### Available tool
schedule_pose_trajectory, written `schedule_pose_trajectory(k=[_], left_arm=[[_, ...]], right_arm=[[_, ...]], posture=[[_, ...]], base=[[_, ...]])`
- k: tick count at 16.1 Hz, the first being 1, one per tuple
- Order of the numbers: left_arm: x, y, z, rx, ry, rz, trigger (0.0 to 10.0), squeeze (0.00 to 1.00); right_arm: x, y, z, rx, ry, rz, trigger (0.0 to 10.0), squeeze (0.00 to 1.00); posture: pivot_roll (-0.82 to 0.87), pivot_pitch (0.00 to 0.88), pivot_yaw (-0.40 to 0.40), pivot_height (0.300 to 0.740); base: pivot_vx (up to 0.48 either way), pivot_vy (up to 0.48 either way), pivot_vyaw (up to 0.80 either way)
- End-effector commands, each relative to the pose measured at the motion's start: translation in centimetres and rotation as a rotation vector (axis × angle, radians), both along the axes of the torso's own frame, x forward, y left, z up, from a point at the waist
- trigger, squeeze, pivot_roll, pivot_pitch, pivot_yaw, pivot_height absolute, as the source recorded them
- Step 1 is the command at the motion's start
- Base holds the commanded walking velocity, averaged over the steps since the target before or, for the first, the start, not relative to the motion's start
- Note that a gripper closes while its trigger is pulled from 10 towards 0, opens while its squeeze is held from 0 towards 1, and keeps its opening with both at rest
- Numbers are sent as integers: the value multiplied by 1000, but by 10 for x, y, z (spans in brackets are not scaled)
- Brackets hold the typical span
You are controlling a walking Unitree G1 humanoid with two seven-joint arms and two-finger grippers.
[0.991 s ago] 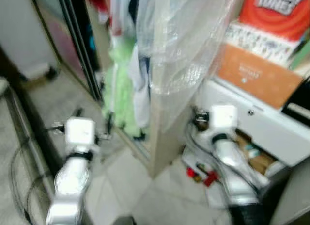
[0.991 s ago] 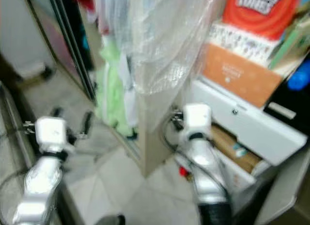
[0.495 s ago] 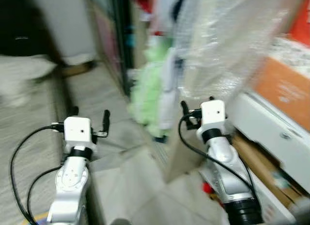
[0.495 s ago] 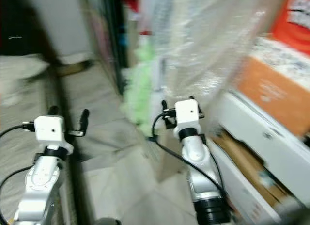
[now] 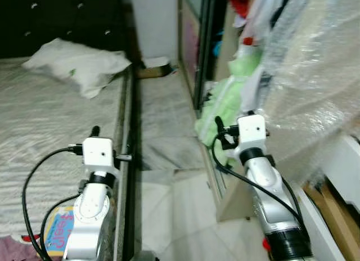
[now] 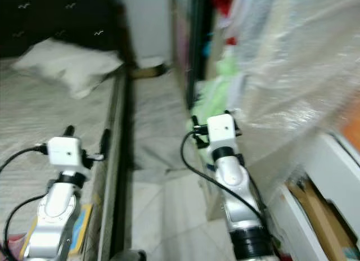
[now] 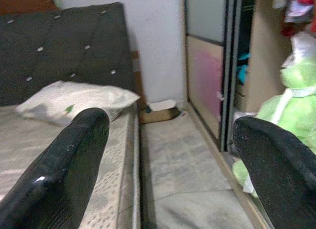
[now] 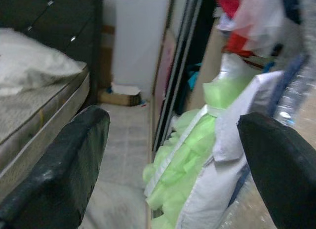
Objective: Clean up the room
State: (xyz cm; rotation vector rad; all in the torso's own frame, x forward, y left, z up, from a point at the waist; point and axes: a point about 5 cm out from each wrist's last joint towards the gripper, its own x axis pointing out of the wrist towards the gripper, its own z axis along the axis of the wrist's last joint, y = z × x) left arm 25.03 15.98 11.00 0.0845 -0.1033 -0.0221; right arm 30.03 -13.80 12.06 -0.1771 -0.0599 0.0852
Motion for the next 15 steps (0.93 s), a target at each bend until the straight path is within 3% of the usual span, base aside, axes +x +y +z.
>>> schedule_pose_trajectory(k=[1,5,9,15], left_arm=[[1,5,1,18,-1,16,10000,0],[3,3,2,33,-7,37,10000,0],[3,3,2,28,-8,21,10000,0],[3,1,2,20,-8,8,10000,0]], right_arm=[[2,3,3,16,-12,5,10000,0],[4,3,4,15,-16,7,10000,0],[7,6,10,23,-37,17,10000,0],[8,6,9,23,-32,19,10000,0]], posture=[[65,0,-41,740],[65,0,-45,740],[63,0,-48,740],[63,0,-49,740]], base=[[0,0,800],[0,0,800],[0,0,320],[0,0,800]])
